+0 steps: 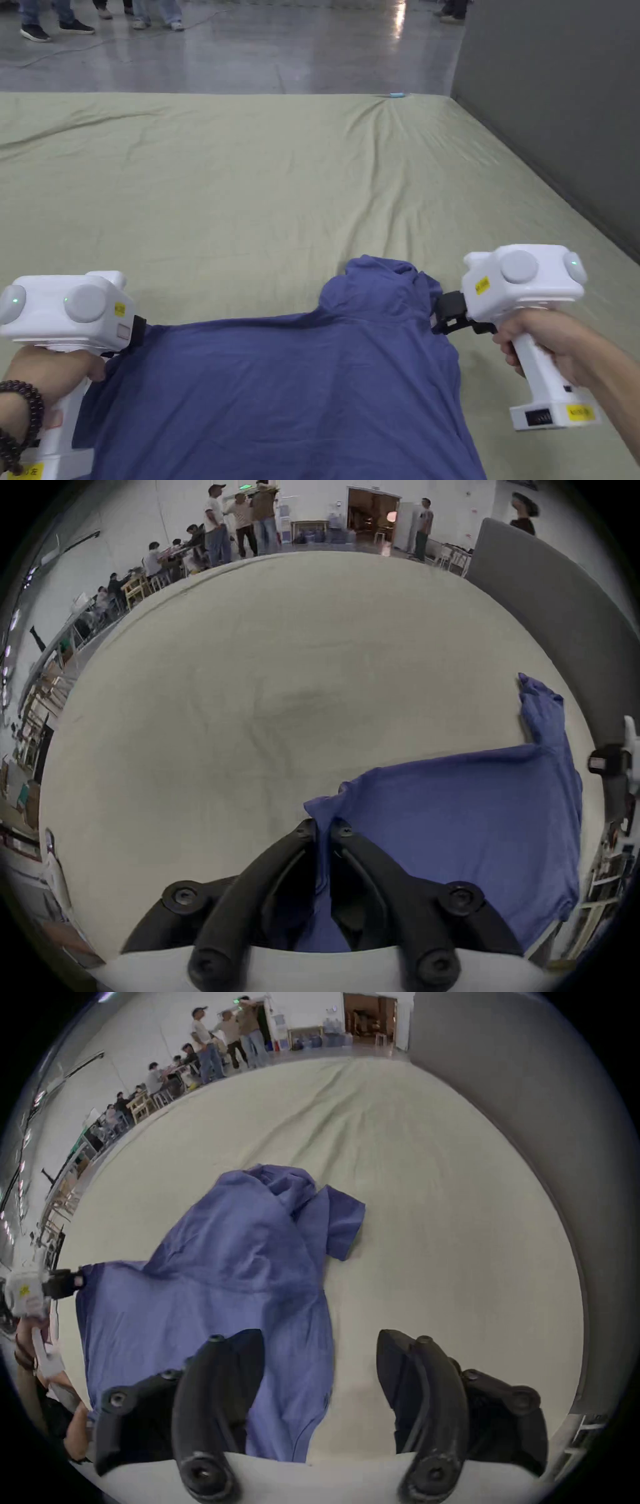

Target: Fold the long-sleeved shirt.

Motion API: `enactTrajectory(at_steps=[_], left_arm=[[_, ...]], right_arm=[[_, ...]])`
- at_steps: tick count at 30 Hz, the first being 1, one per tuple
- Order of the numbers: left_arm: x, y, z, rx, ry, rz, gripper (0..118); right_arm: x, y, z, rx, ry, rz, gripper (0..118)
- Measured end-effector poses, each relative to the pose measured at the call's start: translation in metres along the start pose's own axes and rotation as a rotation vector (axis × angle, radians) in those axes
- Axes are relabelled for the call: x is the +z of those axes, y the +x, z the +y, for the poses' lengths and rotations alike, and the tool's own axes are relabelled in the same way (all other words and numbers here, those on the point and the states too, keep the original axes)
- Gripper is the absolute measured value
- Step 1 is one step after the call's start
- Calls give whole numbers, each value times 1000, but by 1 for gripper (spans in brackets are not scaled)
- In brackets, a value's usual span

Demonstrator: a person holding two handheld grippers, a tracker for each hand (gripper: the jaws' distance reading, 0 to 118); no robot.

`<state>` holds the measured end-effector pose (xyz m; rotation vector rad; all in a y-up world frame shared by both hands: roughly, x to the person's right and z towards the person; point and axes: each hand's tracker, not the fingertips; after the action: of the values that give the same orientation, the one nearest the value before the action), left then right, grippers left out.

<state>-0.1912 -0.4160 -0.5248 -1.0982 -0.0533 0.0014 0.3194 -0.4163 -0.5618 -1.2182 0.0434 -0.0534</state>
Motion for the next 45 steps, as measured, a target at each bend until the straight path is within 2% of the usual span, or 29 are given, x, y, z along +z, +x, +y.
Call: enactTrajectory(at_steps=[3,8,10,12,15,17,19,25,29,33,36,40,45], left_arm=[[12,5,0,-17,12,2,0],[18,4,-2,-21,5,7,0],[19,4,-3,-20,3,7,0],[21,3,-3,-17,2,8,0],[27,2,-4,-13,2,5,0],[35,1,-3,-11,12,4,0],[48,-1,-2,-10,35,3,0],[123,-11,22,2,199,-60,0],[189,-19,52,-3,335,-41,0],[259,-32,98,51,459,-68,0],[308,-38,135,50,565,-12,0],[362,-49,183,85,670,30,0],[400,-60,229,151,725,45,0]], right_arm=[[-17,-2,10,-1,-41,-23,61],[-45,-9,3,-18,-153,-3,51],[-46,-13,-5,-15,-129,3,29],[-40,-16,-9,11,-90,-36,0],[-25,-15,-13,18,-83,-13,0],[-8,-12,-13,14,-60,36,0],[16,-15,-10,35,13,11,0],[125,-31,25,86,223,72,0],[209,-61,57,170,388,40,0],[289,-87,100,214,518,24,0],[346,-103,136,229,622,-24,0],[411,-119,184,217,770,-94,0],[466,-125,234,135,855,-130,0]])
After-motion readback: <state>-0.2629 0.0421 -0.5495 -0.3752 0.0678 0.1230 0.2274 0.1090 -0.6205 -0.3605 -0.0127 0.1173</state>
